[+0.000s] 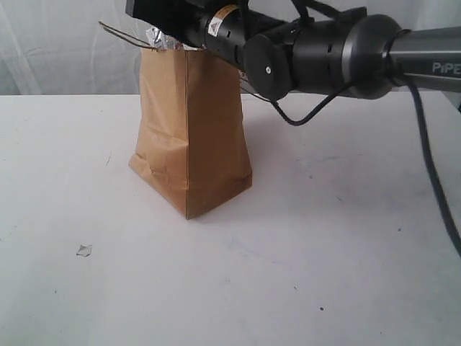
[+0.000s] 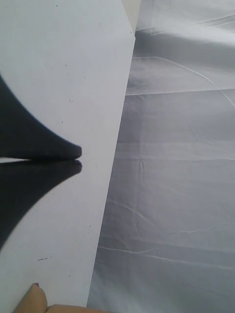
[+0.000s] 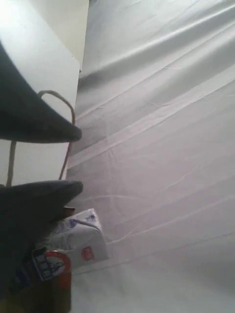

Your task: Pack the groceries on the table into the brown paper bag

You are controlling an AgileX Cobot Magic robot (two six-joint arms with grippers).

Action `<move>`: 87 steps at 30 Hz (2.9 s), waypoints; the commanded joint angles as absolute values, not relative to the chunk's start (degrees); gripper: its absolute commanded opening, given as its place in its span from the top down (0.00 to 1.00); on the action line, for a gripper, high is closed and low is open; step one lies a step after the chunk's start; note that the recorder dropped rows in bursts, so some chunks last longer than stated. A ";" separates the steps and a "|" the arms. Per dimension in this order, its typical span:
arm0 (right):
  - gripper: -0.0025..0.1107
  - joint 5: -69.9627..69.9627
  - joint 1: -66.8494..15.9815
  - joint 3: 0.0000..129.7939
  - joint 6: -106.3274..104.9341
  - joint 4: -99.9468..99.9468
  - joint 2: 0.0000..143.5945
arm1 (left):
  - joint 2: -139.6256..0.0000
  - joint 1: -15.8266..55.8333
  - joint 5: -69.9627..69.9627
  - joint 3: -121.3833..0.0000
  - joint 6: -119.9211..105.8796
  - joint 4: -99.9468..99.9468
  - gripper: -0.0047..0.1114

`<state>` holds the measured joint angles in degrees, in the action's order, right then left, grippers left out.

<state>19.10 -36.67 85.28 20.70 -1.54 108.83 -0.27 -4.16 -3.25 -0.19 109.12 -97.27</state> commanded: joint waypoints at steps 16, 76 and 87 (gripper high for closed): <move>0.98 -31.19 -32.64 58.43 42.60 -52.41 67.44 | 0.00 -3.86 -3.38 0.00 109.24 -98.45 0.96; 0.98 -21.53 6.88 0.00 6.31 3.46 0.00 | -0.01 -3.86 -3.33 0.00 109.24 -98.45 0.96; 0.98 -21.53 6.88 0.00 6.25 3.05 0.00 | -0.01 -3.86 -3.59 0.00 109.24 -98.11 0.96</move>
<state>-21.80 6.35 0.13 6.00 2.93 0.35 -0.27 -4.16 -3.25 -0.19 109.12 -97.27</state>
